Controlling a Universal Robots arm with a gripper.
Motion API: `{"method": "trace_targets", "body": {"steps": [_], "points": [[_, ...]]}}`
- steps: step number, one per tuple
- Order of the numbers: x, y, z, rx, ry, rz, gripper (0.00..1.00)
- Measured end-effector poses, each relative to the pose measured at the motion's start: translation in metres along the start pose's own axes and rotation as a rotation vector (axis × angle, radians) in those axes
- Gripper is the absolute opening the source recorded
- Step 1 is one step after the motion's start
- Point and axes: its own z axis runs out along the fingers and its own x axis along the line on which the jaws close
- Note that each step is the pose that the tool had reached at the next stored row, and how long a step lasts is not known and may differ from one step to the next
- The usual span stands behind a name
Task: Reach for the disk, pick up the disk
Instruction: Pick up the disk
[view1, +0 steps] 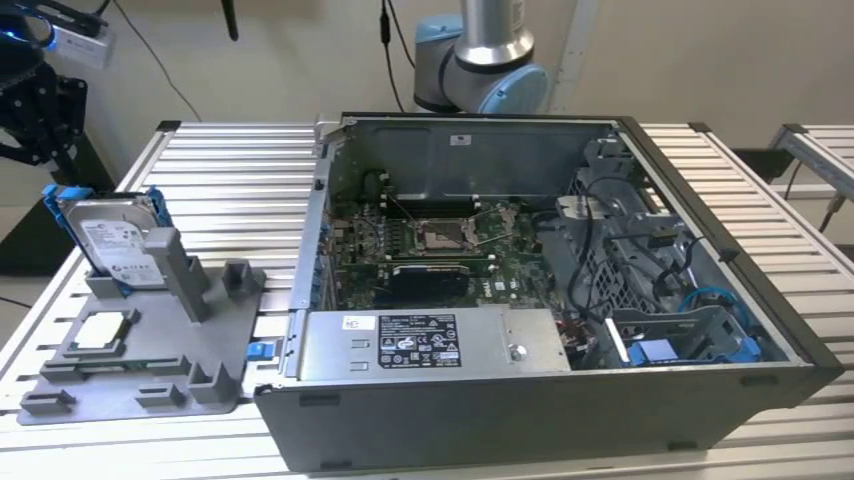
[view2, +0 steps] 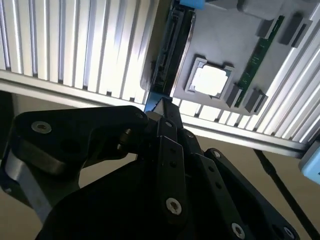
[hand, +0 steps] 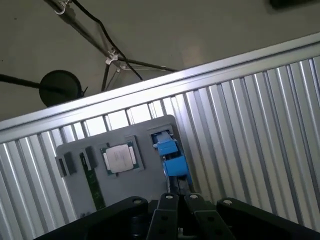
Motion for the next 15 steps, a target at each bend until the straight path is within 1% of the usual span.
{"method": "trace_targets", "body": {"steps": [7,11,15], "points": [[-0.0007,0.0003,0.0,-0.0014,0.0009,-0.104,0.0],[0.0006,0.0002,0.0002,-0.0005,0.0009,-0.138,0.0],[0.0017,0.0,0.0002,0.0,0.0009,-0.157,0.0]]}}
